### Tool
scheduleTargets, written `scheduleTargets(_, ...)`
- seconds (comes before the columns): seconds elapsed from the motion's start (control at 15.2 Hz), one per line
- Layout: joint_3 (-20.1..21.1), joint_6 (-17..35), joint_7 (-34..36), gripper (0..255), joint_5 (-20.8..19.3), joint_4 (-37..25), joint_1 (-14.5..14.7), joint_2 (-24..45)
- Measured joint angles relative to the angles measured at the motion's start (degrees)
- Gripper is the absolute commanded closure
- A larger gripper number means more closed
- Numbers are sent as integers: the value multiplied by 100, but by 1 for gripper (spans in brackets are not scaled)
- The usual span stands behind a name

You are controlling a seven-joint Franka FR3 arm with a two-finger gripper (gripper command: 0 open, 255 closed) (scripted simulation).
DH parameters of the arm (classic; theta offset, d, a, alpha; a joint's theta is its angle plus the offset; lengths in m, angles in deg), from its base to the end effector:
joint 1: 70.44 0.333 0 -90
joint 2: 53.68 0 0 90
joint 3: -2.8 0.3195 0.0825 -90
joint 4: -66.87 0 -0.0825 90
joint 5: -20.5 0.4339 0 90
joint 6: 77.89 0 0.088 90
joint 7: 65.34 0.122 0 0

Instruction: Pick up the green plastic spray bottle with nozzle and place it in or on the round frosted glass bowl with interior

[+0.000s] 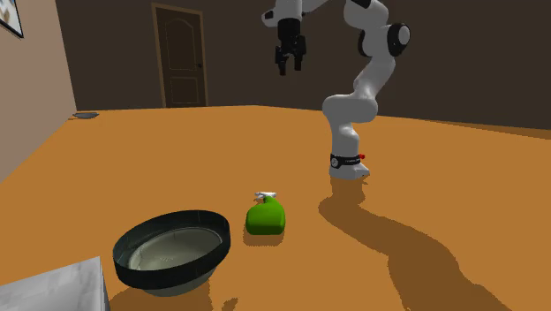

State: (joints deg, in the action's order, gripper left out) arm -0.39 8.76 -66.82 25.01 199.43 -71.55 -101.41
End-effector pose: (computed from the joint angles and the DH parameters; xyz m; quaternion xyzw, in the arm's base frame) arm 0.3352 -0.0206 0.6114 -0.9980 0.0129 -0.0180 0.0591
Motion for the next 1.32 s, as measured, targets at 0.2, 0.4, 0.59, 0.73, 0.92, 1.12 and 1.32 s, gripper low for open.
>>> scheduleTargets(0.2,-3,216,-171,0,-12,159,82,76)
scheduleTargets(0.4,-86,715,-638,0,-89,499,241,276)
scheduleTargets(0.59,-76,1287,-1037,0,-96,775,455,600)
scheduleTargets(0.73,-119,1672,-1361,0,-133,976,570,808)
scheduleTargets(0.92,-142,2299,-1807,0,-152,1223,769,1220)
scheduleTargets(1.12,-148,2944,-2235,0,-148,1356,975,1759)
scheduleTargets(1.32,-170,3485,-2689,0,-149,1439,1157,2239)
